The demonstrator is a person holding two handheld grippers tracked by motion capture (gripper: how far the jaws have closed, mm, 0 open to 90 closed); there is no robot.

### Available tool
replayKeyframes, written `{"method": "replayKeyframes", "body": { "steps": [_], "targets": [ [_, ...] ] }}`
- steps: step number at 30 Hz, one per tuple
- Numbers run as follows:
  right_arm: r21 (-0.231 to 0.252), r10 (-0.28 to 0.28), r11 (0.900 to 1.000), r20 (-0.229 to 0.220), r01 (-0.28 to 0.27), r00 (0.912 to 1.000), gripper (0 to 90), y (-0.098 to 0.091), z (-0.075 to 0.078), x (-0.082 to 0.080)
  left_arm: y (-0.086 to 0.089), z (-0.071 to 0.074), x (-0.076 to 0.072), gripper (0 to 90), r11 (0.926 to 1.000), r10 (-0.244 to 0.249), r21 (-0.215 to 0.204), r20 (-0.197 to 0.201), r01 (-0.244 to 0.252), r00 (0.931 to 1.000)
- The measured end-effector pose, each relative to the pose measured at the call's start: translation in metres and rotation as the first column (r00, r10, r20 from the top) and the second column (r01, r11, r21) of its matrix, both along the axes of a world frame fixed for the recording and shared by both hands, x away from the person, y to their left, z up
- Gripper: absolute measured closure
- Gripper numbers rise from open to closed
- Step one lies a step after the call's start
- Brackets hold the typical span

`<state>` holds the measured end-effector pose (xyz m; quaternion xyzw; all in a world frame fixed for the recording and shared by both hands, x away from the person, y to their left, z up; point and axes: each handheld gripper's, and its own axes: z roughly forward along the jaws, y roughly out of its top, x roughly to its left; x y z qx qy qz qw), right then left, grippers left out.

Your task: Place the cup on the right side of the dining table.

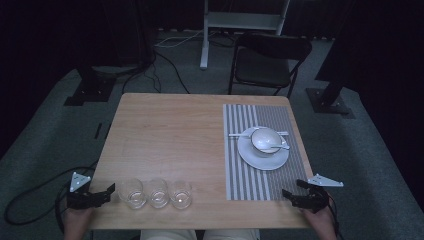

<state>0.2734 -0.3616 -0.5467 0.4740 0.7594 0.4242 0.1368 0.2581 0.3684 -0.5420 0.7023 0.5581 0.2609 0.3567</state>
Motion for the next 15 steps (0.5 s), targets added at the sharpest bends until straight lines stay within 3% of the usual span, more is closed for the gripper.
{"method": "replayKeyframes", "body": {
  "steps": [5, 8, 15],
  "targets": [
    [-0.015, 0.013, 0.9998, -0.019, -0.013, 0.9997, 13.2, 0.0022, 0.0008, 0.0017, 0.0000, 0.0000, 0.0002, 0.2, 1.0000, -0.005, 0.000, -0.003, 0.005, 1.0000],
    [0.004, 0.037, 0.9993, -0.052, -0.037, 0.9980, 13.2, 0.0023, 0.0009, 0.0041, -0.0002, -0.0002, 0.0009, 0.2, 1.0000, -0.009, -0.001, -0.010, 0.009, 0.9999],
    [0.015, 0.039, 0.9991, -0.041, -0.039, 0.9984, 13.1, 0.0045, 0.0037, 0.0005, 0.0000, -0.0002, 0.0009, 0.2, 0.9999, -0.010, -0.002, -0.009, 0.010, 0.9999]
  ]
}}
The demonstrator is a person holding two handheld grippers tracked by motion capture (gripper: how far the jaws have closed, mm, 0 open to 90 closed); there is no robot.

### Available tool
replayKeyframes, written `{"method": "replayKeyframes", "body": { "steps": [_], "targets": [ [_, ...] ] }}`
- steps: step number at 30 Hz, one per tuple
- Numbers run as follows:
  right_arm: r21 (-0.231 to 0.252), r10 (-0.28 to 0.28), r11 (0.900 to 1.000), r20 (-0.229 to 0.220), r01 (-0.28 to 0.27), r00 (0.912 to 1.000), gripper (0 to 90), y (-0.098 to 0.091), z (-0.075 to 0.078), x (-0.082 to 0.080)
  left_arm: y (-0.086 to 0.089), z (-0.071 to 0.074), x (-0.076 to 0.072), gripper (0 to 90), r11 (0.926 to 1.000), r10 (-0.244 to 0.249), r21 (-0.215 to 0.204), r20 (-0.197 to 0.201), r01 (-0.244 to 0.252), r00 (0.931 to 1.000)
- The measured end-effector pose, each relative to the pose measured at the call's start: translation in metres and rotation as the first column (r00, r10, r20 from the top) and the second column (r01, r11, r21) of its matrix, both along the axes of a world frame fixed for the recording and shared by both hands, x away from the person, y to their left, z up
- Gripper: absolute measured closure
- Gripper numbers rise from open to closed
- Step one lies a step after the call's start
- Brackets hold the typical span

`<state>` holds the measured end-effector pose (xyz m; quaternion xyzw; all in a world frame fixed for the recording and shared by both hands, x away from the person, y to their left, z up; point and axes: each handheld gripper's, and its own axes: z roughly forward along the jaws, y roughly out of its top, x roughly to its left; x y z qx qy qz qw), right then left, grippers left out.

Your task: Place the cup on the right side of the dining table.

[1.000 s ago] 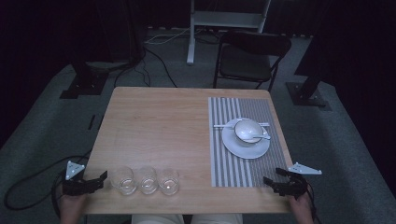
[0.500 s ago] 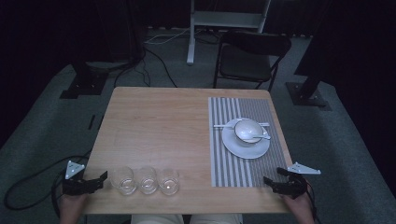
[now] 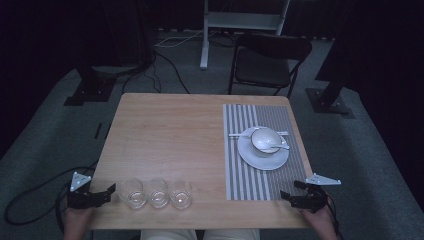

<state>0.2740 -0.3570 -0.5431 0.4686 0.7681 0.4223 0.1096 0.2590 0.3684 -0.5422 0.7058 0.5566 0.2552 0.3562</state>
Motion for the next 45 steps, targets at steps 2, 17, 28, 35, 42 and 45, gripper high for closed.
{"method": "replayKeyframes", "body": {
  "steps": [2, 17, 28, 35, 42, 45],
  "targets": [
    [0.008, 0.003, 1.0000, 0.006, -0.003, 1.0000, 13.1, -0.001, 0.002, -0.001, 0.000, 0.000, 0.000, 0.2, 1.0000, 0.000, 0.001, 0.001, 0.000, 1.0000],
    [0.063, 0.006, 0.9979, 0.171, -0.017, 0.9853, 13.6, 0.005, 0.049, -0.014, 0.000, 0.000, 0.000, 0.2, 1.0000, -0.007, 0.001, -0.001, 0.007, 1.0000],
    [0.070, 0.060, 0.9944, 0.238, -0.079, 0.9694, 14.4, 0.017, 0.076, -0.017, 0.000, 0.000, 0.001, 0.2, 1.0000, -0.007, -0.005, -0.005, 0.007, 1.0000],
    [0.070, 0.096, 0.9902, 0.289, -0.121, 0.9526, 14.4, 0.028, 0.095, -0.018, 0.000, 0.000, 0.000, 0.2, 1.0000, -0.004, -0.004, -0.003, 0.004, 1.0000],
    [0.064, 0.125, 0.9864, 0.311, -0.152, 0.9421, 14.5, 0.039, 0.104, -0.014, 0.000, 0.000, 0.001, 0.2, 0.9999, -0.010, -0.004, -0.009, 0.010, 0.9999],
    [0.061, 0.140, 0.9839, 0.320, -0.168, 0.9371, 14.5, 0.046, 0.107, -0.010, 0.001, 0.000, 0.001, 0.2, 0.9999, -0.009, -0.004, -0.008, 0.009, 0.9999]
  ]
}}
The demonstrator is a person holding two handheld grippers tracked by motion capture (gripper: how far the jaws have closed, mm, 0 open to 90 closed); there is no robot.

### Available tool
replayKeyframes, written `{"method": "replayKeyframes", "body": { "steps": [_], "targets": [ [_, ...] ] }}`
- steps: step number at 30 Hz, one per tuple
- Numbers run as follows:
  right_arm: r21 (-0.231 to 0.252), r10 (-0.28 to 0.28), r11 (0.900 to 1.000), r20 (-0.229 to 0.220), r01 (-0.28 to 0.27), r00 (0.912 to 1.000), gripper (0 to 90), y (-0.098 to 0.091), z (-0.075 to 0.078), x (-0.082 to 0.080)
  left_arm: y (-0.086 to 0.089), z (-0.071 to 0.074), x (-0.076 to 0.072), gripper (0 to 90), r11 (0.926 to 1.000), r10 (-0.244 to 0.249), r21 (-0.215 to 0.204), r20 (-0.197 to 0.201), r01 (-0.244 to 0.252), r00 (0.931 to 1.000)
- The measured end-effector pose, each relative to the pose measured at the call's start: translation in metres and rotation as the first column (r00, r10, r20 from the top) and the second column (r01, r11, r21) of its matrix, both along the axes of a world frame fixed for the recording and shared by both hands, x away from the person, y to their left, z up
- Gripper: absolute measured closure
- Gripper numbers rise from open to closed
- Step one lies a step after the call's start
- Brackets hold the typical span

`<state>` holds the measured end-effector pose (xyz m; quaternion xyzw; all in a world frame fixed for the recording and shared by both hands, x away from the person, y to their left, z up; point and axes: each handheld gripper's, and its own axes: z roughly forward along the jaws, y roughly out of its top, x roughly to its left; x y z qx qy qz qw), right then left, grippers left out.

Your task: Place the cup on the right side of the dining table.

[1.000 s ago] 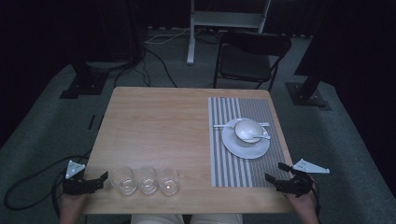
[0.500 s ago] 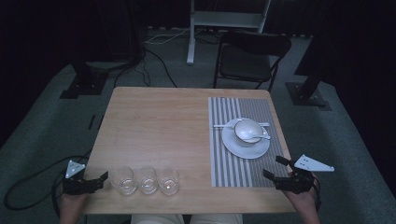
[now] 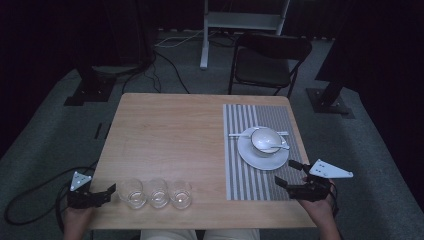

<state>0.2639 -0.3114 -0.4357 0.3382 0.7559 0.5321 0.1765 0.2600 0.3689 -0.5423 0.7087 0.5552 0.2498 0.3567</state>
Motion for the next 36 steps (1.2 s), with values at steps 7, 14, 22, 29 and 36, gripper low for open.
{"method": "replayKeyframes", "body": {
  "steps": [7, 14, 22, 29, 36],
  "targets": [
    [0.010, 0.040, 0.9992, 0.030, -0.040, 0.9988, 14.5, 0.017, 0.009, 0.006, 0.000, 0.000, 0.000, 0.2, 1.0000, -0.001, 0.001, 0.002, 0.001, 1.0000],
    [0.011, 0.083, 0.9964, 0.014, -0.084, 0.9964, 14.5, 0.037, 0.005, 0.013, 0.000, 0.000, 0.000, 0.2, 1.0000, -0.006, 0.002, 0.000, 0.006, 1.0000],
    [0.003, 0.135, 0.9909, 0.008, -0.135, 0.9909, 14.5, 0.056, 0.006, 0.020, 0.000, 0.000, 0.000, 0.2, 1.0000, -0.005, 0.004, 0.000, 0.005, 1.0000],
    [-0.007, 0.173, 0.9849, -0.003, -0.173, 0.9849, 14.5, 0.073, 0.004, 0.026, 0.000, 0.000, 0.000, 0.2, 1.0000, -0.008, 0.003, -0.002, 0.008, 1.0000],
    [-0.015, 0.239, 0.9708, -0.020, -0.240, 0.9707, 15.3, 0.099, -0.002, 0.031, 0.000, 0.000, 0.000, 0.2, 1.0000, -0.009, 0.003, -0.002, 0.009, 1.0000]
  ]
}}
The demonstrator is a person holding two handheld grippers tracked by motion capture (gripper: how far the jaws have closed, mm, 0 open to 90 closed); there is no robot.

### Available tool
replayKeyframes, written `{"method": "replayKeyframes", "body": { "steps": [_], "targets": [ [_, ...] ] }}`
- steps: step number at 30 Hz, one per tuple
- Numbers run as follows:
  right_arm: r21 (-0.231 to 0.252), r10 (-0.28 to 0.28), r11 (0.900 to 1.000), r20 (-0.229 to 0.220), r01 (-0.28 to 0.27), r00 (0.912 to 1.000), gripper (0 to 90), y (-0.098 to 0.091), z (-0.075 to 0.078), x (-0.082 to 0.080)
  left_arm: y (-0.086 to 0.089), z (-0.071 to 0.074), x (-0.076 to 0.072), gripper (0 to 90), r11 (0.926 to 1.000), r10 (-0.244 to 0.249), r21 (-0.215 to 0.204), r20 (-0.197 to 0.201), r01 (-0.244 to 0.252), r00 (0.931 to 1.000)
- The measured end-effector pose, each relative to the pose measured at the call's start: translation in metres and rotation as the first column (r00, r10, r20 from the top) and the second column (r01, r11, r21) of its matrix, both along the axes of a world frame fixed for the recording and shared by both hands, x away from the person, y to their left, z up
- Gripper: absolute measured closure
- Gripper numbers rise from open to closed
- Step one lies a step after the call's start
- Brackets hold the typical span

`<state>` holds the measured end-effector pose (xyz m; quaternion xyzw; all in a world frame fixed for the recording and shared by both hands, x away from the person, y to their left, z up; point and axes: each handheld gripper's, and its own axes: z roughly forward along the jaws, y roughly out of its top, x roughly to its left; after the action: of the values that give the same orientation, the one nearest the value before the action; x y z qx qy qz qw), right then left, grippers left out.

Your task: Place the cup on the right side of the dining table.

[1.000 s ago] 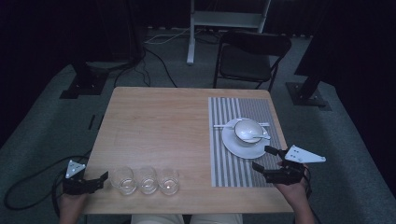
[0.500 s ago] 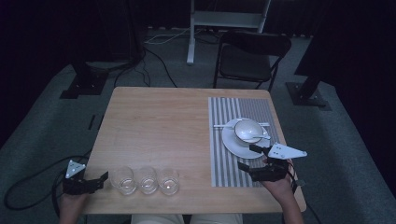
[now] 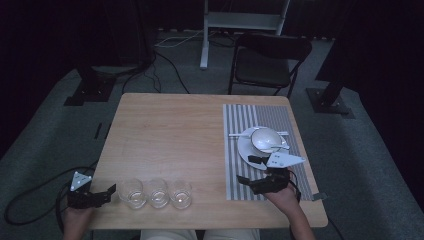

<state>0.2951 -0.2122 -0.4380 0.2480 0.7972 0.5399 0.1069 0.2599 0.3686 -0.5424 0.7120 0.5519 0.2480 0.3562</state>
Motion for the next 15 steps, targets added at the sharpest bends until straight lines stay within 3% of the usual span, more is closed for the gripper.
{"method": "replayKeyframes", "body": {
  "steps": [15],
  "targets": [
    [-0.008, 0.116, 0.9931, -0.062, -0.117, 0.9912, 15.3, 0.050, -0.020, 0.014, 0.000, 0.000, 0.000, 0.2, 1.0000, -0.005, 0.002, -0.003, 0.005, 1.0000]
  ]
}}
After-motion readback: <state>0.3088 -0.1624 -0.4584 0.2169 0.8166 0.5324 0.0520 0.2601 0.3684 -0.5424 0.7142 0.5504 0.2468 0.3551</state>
